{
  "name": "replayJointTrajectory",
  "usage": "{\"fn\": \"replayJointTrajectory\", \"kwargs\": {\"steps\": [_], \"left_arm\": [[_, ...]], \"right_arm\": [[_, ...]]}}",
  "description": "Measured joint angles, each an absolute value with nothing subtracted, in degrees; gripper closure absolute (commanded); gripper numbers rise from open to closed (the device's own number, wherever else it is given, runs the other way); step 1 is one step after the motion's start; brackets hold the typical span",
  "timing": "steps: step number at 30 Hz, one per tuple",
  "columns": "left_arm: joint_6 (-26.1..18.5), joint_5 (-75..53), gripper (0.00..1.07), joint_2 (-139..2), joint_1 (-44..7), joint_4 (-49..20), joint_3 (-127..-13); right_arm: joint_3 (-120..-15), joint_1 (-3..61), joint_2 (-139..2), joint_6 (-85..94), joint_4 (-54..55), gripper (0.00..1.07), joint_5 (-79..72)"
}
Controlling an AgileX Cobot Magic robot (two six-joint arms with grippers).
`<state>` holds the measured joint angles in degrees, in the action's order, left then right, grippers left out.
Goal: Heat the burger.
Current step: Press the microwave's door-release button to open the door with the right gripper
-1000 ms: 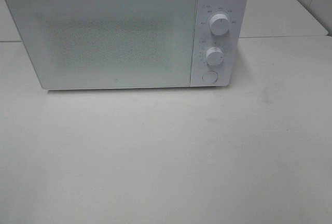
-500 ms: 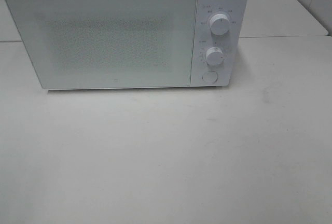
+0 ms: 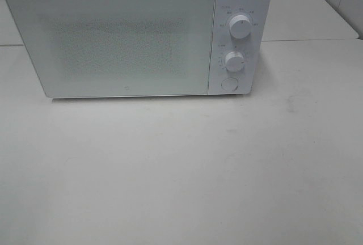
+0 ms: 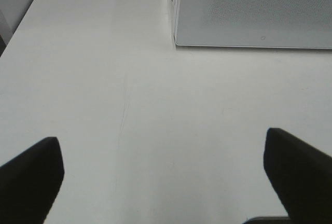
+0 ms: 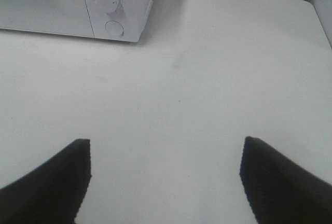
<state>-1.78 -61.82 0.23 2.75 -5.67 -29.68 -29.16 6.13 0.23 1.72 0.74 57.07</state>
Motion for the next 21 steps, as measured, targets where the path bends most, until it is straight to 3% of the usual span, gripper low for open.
{"fn": "replayJointTrajectory", "kwargs": {"steps": [7,21], "left_arm": [[-1.78,-61.82,0.06,0.23,2.75,-5.67,-29.68],[-1.78,-61.82,0.06,0.23,2.75,-5.67,-29.68]], "right_arm": [[-31.63,6.13,-1.15,1.72,0.80,0.32,52.60],[-31.86,6.13,-19.19,1.72,0.80,0.32,35.47]]}}
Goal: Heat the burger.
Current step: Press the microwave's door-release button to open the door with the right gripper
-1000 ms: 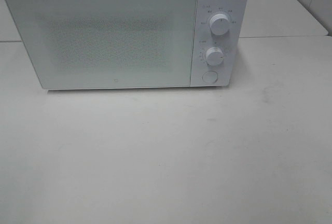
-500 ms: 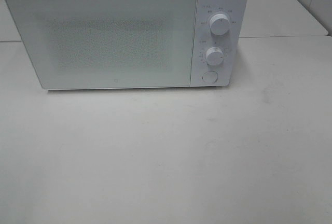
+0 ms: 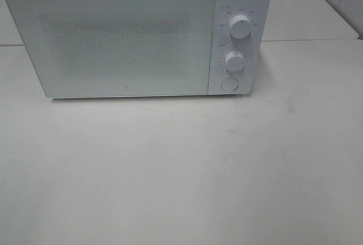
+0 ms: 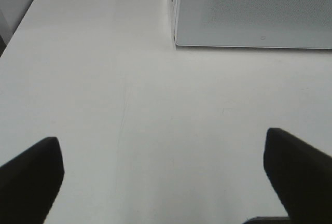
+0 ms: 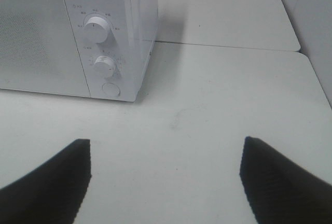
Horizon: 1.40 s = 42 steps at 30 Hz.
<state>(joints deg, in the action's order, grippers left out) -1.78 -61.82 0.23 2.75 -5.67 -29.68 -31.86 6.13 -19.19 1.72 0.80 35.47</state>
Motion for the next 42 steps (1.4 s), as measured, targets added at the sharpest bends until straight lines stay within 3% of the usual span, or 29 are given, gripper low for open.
{"fn": "replayJointTrajectory", "kwargs": {"steps": [32,38,42], "left_arm": [[-1.78,-61.82,0.06,0.23,2.75,-5.67,-29.68],[-1.78,-61.82,0.06,0.23,2.75,-5.67,-29.68],[-1.78,-61.82,0.06,0.23,2.75,-5.67,-29.68]], "right_arm": [[-31.74,6.19,-63.66,1.55,1.15,0.32,-12.61],[-28.59,9.05,-71.28,2.29,1.49,0.32,-25.50],[-26.24,13.75,-77.01,6.99,7.39,0.32,-33.80]]}}
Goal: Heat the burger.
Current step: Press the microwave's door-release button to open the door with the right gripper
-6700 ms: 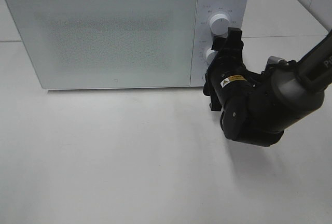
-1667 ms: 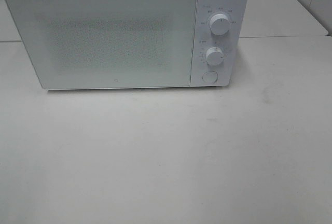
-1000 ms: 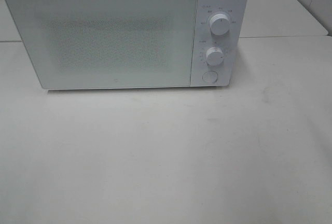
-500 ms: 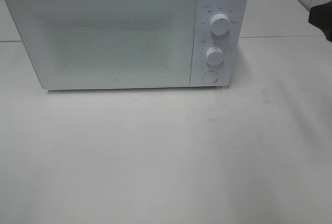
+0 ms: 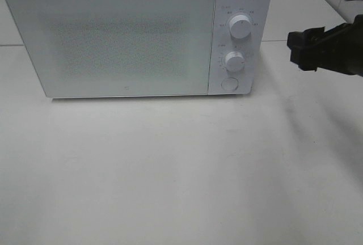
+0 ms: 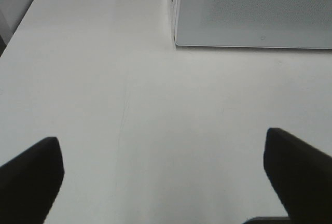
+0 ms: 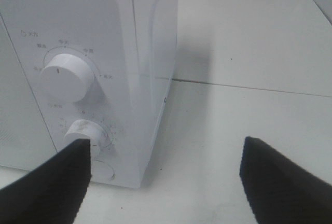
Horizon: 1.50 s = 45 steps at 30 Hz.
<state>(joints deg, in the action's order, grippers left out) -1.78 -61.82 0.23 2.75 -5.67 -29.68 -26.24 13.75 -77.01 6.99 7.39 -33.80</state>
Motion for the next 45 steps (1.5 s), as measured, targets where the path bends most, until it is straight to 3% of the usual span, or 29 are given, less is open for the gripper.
{"fn": "replayJointTrajectory", "kwargs": {"steps": [10,25,37,45], "left_arm": [[-1.78,-61.82,0.06,0.23,2.75,-5.67,-29.68],[-1.78,-61.82,0.06,0.23,2.75,-5.67,-29.68],[-1.78,-61.82,0.06,0.23,2.75,-5.67,-29.68],[-1.78,-61.82,0.06,0.23,2.75,-5.67,-29.68]], "right_arm": [[-24.75,27.22,-85.66,20.97,28.30,0.32,-46.29],[-24.81,41.88,-98.03,22.52,43.83,0.32,-64.97],[-24.81,43.37,-100.96,16.96,44.86,0.32,-66.75],[-24.81,43.37,-101.07,1.60,44.81,0.32,-66.86]]}}
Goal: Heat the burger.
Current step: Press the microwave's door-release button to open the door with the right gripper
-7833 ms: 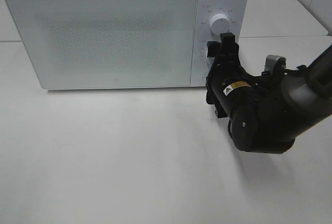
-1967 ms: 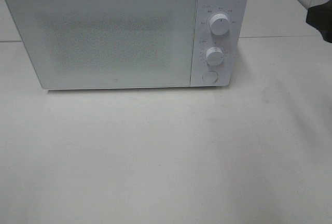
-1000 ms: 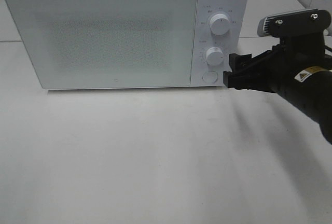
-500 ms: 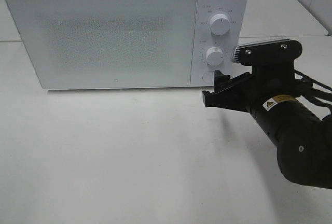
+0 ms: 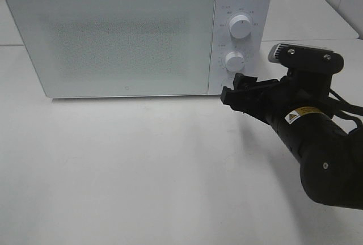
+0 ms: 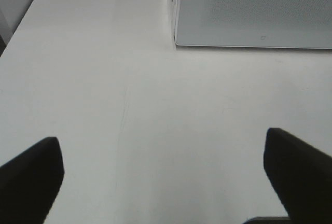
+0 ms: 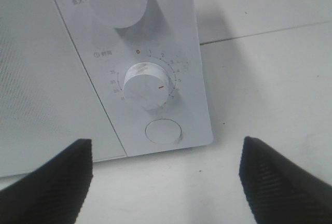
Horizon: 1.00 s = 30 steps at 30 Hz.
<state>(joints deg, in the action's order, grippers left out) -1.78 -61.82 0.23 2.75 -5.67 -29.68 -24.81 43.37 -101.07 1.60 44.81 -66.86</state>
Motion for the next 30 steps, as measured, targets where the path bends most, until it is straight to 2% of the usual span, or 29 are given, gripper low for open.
{"fn": "replayJointTrajectory", "kwargs": {"steps": [2,5,7,13,15,16,17,18,19,20,21,22,23,24,26,30], "left_arm": [[-1.78,-61.82,0.06,0.23,2.75,-5.67,-29.68],[-1.78,-61.82,0.06,0.23,2.75,-5.67,-29.68],[-1.78,-61.82,0.06,0.23,2.75,-5.67,-29.68],[-1.78,-61.82,0.06,0.23,2.75,-5.67,-29.68],[-1.78,-61.82,0.06,0.23,2.75,-5.67,-29.68],[-1.78,-61.82,0.06,0.23,2.75,-5.67,-29.68],[-1.78,-61.82,0.06,0.23,2.75,-5.67,-29.68],[-1.78,-61.82,0.06,0.23,2.75,-5.67,-29.68],[-1.78,-61.82,0.06,0.23,2.75,-5.67,-29.68],[-1.78,-61.82,0.06,0.23,2.75,-5.67,-29.68],[-1.78,-61.82,0.06,0.23,2.75,-5.67,-29.68],[-1.78,-61.82,0.06,0.23,2.75,-5.67,-29.68],[-1.78,-61.82,0.06,0.23,2.75,-5.67,-29.68],[-1.78,-61.82,0.06,0.23,2.75,-5.67,-29.68],[-1.78,-61.82,0.06,0.23,2.75,-5.67,-29.68],[-1.78,-61.82,0.06,0.23,2.75,-5.67,-29.68]], "right_arm": [[-24.81,43.37,-101.07,-12.32,44.81,0.35,-65.60],[-24.81,43.37,-101.07,-15.70,44.81,0.35,-65.20],[-24.81,43.37,-101.07,-33.58,44.81,0.41,-63.08],[-24.81,43.37,-101.07,-53.80,44.81,0.50,-60.68],[-24.81,43.37,-101.07,-63.31,44.81,0.60,-60.50],[-24.81,43.37,-101.07,-63.31,44.81,0.60,-60.50],[-24.81,43.37,-101.07,-65.95,44.81,0.64,-60.45],[-24.81,43.37,-101.07,-69.73,44.81,0.72,-60.45],[-24.81,43.37,-101.07,-69.73,44.81,0.72,-60.45],[-24.81,43.37,-101.07,-71.28,44.81,0.77,-60.45],[-24.81,43.37,-101.07,-73.11,44.81,0.88,-60.39],[-24.81,43.37,-101.07,-73.11,44.81,0.88,-60.39],[-24.81,43.37,-101.07,-74.54,44.81,0.97,-60.39],[-24.81,43.37,-101.07,-74.54,44.81,0.97,-60.39],[-24.81,43.37,-101.07,-76.38,44.81,1.07,-60.39],[-24.81,43.37,-101.07,-76.83,44.81,1.07,-60.39]]}}
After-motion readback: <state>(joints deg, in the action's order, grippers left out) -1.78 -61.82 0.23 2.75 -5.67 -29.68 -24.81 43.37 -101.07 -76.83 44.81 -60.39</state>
